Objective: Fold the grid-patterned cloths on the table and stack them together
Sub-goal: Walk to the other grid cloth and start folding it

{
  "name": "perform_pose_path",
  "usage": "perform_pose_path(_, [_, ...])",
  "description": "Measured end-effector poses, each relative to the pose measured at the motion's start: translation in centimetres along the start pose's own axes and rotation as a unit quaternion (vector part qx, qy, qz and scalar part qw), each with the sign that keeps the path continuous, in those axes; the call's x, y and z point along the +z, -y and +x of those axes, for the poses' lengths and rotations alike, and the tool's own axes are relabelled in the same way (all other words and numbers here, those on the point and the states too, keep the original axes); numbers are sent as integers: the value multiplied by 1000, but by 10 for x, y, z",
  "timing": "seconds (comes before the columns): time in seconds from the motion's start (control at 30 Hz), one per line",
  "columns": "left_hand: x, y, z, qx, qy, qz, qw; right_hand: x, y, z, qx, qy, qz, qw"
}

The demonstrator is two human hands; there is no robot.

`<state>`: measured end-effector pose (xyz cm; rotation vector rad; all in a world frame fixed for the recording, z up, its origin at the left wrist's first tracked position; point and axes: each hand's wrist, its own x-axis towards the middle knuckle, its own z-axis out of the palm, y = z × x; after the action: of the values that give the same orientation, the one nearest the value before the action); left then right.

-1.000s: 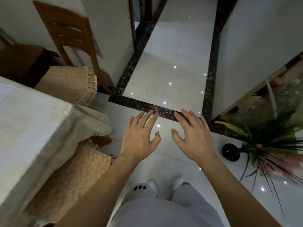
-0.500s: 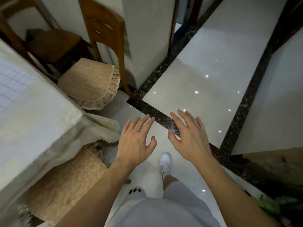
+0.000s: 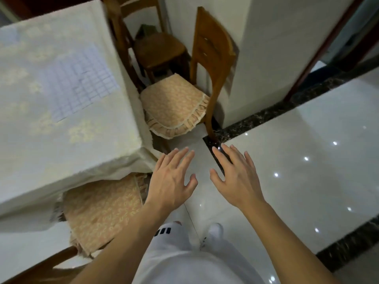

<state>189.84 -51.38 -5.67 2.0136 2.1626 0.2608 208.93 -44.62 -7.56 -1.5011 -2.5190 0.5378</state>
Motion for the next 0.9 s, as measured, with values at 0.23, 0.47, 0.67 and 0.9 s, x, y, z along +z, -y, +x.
perform_pose_path(0.23, [-4, 43, -3, -114, -44, -12, 992, 18, 32, 66, -106, 50, 1, 993])
perform_pose_path(0.47, [-8, 100, 14, -169, -51, -20, 984, 37, 82, 128, -179, 73, -17, 981])
perform_pose_path(0.67, [-16, 177, 44, -209, -73, -52, 974, 57, 135, 200, -218, 92, -50, 970])
perform_pose_path(0.9, [-29, 264, 75, -215, -85, -67, 971, 83, 194, 271, -221, 118, -63, 966])
